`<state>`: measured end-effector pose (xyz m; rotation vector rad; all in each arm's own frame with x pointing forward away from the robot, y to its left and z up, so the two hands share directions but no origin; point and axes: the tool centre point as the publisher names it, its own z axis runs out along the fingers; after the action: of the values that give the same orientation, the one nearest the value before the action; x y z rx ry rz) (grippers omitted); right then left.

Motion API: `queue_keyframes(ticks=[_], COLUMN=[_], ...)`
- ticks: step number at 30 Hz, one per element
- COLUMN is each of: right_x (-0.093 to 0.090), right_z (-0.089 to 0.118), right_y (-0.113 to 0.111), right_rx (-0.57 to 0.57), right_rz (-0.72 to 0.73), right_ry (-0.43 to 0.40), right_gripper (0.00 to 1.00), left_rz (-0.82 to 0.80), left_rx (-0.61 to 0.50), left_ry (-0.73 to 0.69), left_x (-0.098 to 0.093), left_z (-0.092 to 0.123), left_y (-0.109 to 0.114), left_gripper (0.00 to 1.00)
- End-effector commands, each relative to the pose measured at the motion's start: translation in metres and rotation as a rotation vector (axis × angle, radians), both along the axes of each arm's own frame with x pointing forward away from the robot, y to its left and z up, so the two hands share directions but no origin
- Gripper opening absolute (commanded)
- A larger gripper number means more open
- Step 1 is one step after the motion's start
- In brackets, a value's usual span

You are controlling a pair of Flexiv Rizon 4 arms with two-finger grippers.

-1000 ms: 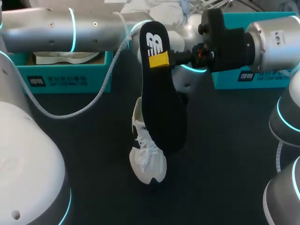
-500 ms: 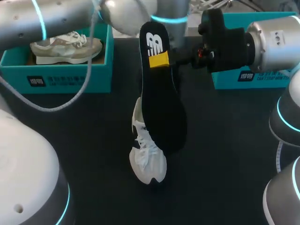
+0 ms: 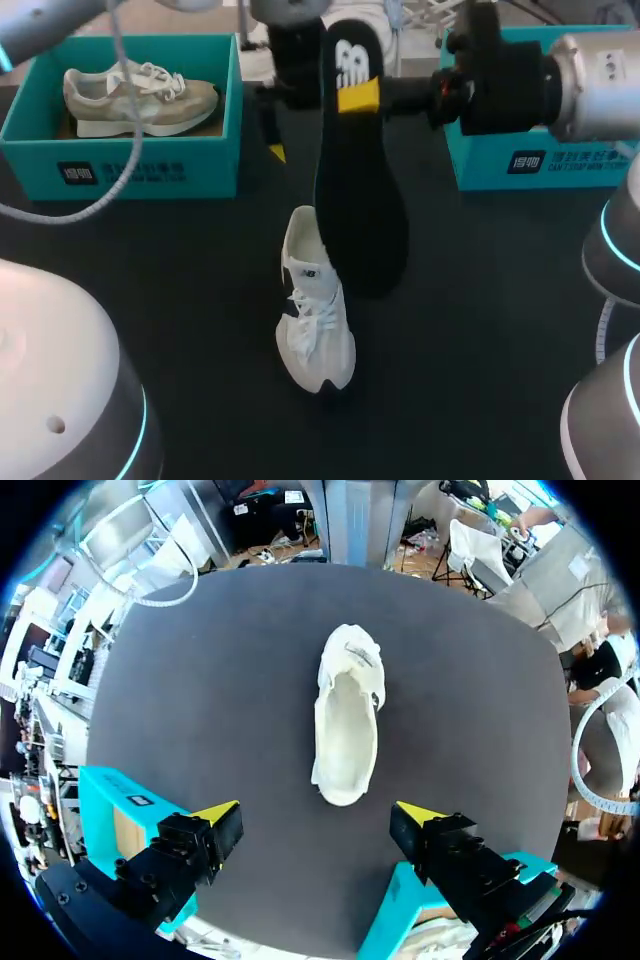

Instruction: Take the shoe out of the shoebox, open the shoe tongue, remove and reinsert the insole, then place the shoe into the shoebox

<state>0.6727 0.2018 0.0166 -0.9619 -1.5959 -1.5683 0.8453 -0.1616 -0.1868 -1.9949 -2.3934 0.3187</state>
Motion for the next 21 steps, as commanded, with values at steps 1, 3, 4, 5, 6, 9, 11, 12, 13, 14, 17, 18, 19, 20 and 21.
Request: queue_keyframes(ticks=[1, 3, 4, 5, 6, 9, 11, 12, 13, 14, 17, 18, 19, 20, 21], right_x=[0.006, 0.015, 0.021, 0.025, 0.028, 0.040, 0.049, 0.052, 0.057, 0.060, 0.071, 0.073, 0.077, 0.079, 0.081], right_z=[-0.009, -0.014, -0.018, -0.022, -0.024, -0.035, -0.043, -0.045, -0.050, -0.052, -0.063, -0.064, -0.068, -0.071, -0.074], right_y=[-0.021, -0.025, -0.027, -0.029, -0.030, -0.032, -0.030, -0.030, -0.028, -0.028, -0.021, -0.020, -0.018, -0.017, -0.016], right_rx=[0.005, 0.012, 0.012, 0.023, 0.020, 0.036, 0.047, 0.046, 0.055, 0.057, 0.066, 0.065, 0.070, 0.077, 0.078], right_rz=[-0.023, -0.025, -0.025, -0.027, -0.027, -0.026, -0.016, -0.014, -0.012, -0.019, -0.004, -0.005, -0.010, -0.019, -0.022], right_ry=[0.054, 0.096, 0.102, 0.117, 0.133, 0.167, 0.198, 0.207, 0.225, 0.239, 0.273, 0.280, 0.296, 0.308, 0.319], right_gripper=[0.00, 0.00, 0.00, 0.00, 0.00, 0.00, 0.00, 0.00, 0.00, 0.00, 0.00, 0.00, 0.00, 0.00, 0.00], left_rz=[0.028, 0.029, 0.033, 0.035, 0.028, 0.045, 0.051, 0.054, 0.047, 0.048, 0.032, 0.034, 0.027, 0.026, 0.022], left_rx=[-0.333, -0.377, -0.402, -0.424, -0.438, -0.492, -0.534, -0.548, -0.576, -0.588, -0.642, -0.652, -0.667, -0.682, -0.690], left_ry=[-0.090, -0.100, -0.108, -0.113, -0.118, -0.148, -0.165, -0.169, -0.174, -0.177, -0.199, -0.204, -0.215, -0.218, -0.222], left_x=[-0.017, -0.019, -0.020, -0.021, -0.022, -0.027, -0.031, -0.032, -0.035, -0.036, -0.043, -0.045, -0.047, -0.049, -0.050], left_z=[0.031, 0.040, 0.046, 0.050, 0.052, 0.064, 0.072, 0.074, 0.078, 0.080, 0.090, 0.092, 0.095, 0.097, 0.098], left_y=[0.045, 0.051, 0.055, 0.058, 0.061, 0.070, 0.076, 0.077, 0.080, 0.082, 0.090, 0.091, 0.093, 0.095, 0.096], left_gripper=[1.00, 1.00, 1.00, 1.00, 1.00, 1.00, 1.00, 1.00, 1.00, 1.00, 1.00, 1.00, 1.00, 1.00, 1.00])
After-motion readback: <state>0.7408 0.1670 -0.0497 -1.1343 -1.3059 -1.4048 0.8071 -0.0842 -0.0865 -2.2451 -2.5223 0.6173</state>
